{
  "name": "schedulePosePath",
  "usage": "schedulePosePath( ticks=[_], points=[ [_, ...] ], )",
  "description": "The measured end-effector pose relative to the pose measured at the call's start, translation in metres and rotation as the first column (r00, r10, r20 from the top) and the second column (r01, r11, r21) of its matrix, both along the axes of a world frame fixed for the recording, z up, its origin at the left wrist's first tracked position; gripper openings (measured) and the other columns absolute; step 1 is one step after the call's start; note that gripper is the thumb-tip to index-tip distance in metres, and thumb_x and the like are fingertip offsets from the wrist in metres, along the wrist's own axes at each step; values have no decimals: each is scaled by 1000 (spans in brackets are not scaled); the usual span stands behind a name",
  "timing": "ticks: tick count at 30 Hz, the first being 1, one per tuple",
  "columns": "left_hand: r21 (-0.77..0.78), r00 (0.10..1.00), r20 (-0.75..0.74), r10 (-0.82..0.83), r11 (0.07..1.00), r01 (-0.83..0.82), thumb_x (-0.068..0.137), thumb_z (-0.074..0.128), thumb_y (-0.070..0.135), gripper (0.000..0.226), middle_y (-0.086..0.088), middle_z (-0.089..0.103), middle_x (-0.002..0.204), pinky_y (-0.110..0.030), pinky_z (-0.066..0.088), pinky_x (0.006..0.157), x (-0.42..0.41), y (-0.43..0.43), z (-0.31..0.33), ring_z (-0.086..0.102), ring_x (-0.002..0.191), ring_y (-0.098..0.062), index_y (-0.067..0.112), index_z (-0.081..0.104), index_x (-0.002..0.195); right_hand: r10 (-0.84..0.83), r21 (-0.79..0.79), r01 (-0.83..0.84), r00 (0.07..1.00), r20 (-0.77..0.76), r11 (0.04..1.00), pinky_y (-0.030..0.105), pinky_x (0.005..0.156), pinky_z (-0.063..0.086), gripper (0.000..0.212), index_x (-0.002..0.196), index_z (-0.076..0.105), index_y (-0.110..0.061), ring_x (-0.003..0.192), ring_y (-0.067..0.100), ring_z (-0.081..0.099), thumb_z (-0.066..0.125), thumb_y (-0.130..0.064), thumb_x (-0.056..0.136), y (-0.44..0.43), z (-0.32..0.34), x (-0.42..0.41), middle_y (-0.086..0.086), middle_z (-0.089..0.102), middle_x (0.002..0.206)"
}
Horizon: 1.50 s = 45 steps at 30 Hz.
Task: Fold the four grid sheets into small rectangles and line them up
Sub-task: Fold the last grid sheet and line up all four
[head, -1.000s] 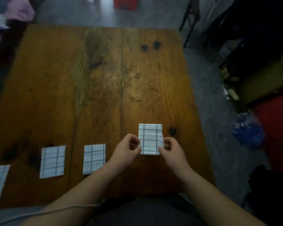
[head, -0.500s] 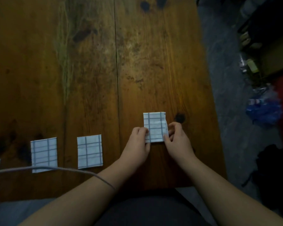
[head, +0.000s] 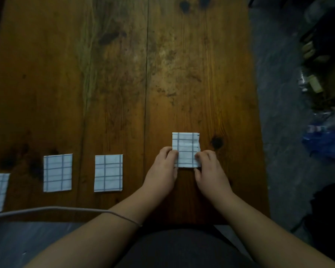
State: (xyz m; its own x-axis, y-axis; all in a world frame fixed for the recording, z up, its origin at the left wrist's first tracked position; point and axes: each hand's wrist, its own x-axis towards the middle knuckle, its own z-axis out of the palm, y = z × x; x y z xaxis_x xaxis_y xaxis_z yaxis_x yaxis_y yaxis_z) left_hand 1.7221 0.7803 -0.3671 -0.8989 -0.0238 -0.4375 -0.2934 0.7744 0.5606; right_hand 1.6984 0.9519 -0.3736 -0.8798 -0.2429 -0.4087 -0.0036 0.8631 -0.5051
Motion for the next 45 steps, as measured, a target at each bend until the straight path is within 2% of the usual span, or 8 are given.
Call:
schedulePosePath(
  ticks=[6,11,18,21,25,31,35,45],
  points=[
    [-2,999,15,48,999,-48,94,64,20,62,9,27,156,-26,32,111,14,-9,18,31,143,-11,28,35,148,-75,-5,76,995,58,997,33,104,47,57,141,40,-23,127,17,48,66,-14,91,-1,14,1,-4,32,143],
    [-53,996,-13,90,994,-91,96,62,22,58,10,37,153,-29,34,113,38,-60,32,35,141,-10,32,38,147,-83,-44,84,996,19,995,32,102,46,52,136,43,-26,127,15,46,65,-11,92,-33,30,5,-5,41,135],
    [-109,993,-21,115,987,-116,94,63,23,43,11,50,135,-26,38,108,83,-165,27,42,128,-7,30,51,134,80,-62,-75,994,77,995,25,101,45,53,139,44,-34,123,3,46,67,-28,92,-145,26,51,-15,47,132],
    [-131,994,-49,94,986,-100,92,66,25,43,10,46,137,-27,36,109,102,-204,23,40,131,-10,30,51,132,135,-58,-130,987,89,990,24,101,41,53,139,44,-36,124,3,44,67,-30,92,-190,22,74,-15,47,134],
    [-166,1000,-1,23,986,-23,88,71,33,61,6,37,150,-36,32,117,116,-236,16,32,142,-16,31,43,142,148,27,-151,984,100,988,29,100,46,51,134,41,-40,125,9,43,67,-34,91,-221,14,94,-10,43,133],
    [-228,993,8,-120,966,119,90,68,37,66,5,32,155,-40,25,120,119,-242,3,25,145,-18,34,35,147,125,174,-129,992,34,976,32,100,47,50,133,38,-37,125,16,42,65,-31,92,-234,12,105,-2,39,136],
    [-207,987,-34,-157,967,146,92,65,34,63,7,35,152,-37,24,120,108,-240,-1,26,142,-15,33,36,147,131,175,-127,991,-11,976,32,104,44,45,136,40,-36,127,16,42,60,-31,96,-231,11,98,-3,41,139],
    [-208,975,-54,-216,957,201,97,57,32,53,6,38,152,-40,24,120,49,-197,-5,23,144,-19,33,40,147,102,220,-88,994,-49,971,33,104,42,40,134,43,-34,126,17,41,58,-30,97,-189,7,48,-3,42,139]
  ],
)
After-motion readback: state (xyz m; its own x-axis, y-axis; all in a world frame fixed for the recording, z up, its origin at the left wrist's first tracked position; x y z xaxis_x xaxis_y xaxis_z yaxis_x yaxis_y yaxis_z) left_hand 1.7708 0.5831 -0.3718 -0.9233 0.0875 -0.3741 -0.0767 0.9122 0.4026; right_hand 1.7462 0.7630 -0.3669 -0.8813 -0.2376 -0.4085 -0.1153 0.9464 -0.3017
